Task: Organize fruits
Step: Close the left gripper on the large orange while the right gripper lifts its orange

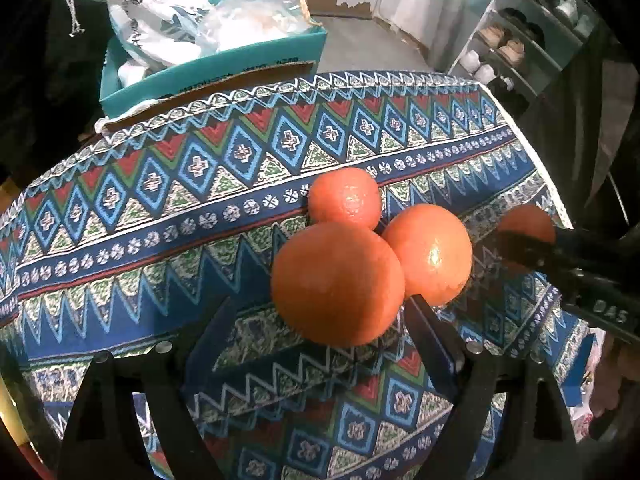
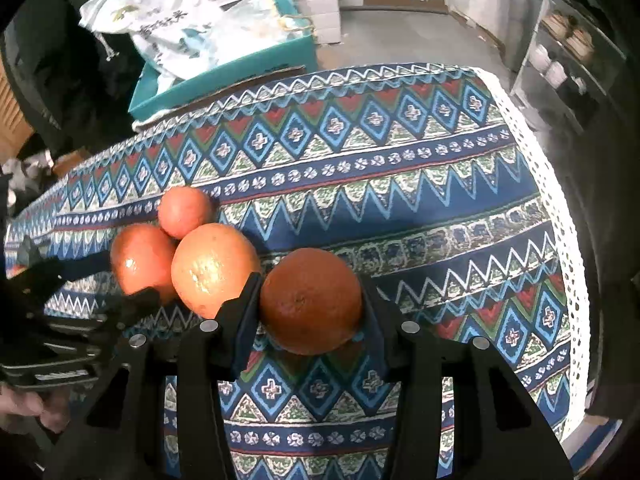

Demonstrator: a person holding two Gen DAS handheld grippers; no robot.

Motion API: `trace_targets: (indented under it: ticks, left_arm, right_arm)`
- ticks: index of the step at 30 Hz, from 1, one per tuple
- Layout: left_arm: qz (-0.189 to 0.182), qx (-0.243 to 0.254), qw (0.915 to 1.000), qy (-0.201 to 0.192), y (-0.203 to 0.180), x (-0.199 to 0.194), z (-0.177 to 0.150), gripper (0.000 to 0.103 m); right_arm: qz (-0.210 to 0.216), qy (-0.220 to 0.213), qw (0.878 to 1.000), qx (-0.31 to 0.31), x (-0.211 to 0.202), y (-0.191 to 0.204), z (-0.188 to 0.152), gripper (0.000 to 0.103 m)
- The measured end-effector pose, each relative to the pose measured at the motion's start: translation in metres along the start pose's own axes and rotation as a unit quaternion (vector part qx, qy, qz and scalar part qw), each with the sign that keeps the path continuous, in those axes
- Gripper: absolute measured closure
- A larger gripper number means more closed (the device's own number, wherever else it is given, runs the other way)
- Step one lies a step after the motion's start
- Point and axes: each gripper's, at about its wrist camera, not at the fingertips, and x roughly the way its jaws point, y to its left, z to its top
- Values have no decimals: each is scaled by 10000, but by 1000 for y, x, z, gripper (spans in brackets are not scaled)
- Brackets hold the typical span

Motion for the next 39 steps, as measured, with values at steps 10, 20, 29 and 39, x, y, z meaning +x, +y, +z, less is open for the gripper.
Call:
trace_targets:
  ticks: [10,20,29,39]
  left_arm:
    - [-583,-212,9981,26,6,15,8,31]
    - [-379,184,9990,-115,-3,13,-5,33]
    - [-218,114,9987,-448,14,-21,-11,34]
    - [-81,95,9960,-880,24,-77,-10,34]
  right_arm:
    - [75,-38,10000,-16,5,7,5,57]
    - [61,-118,9999,-71,1,12,8,57]
    - [11,-402,9990,-200,-17,22,12,57]
    - [115,-824,9954,-478,-52,49,21,57]
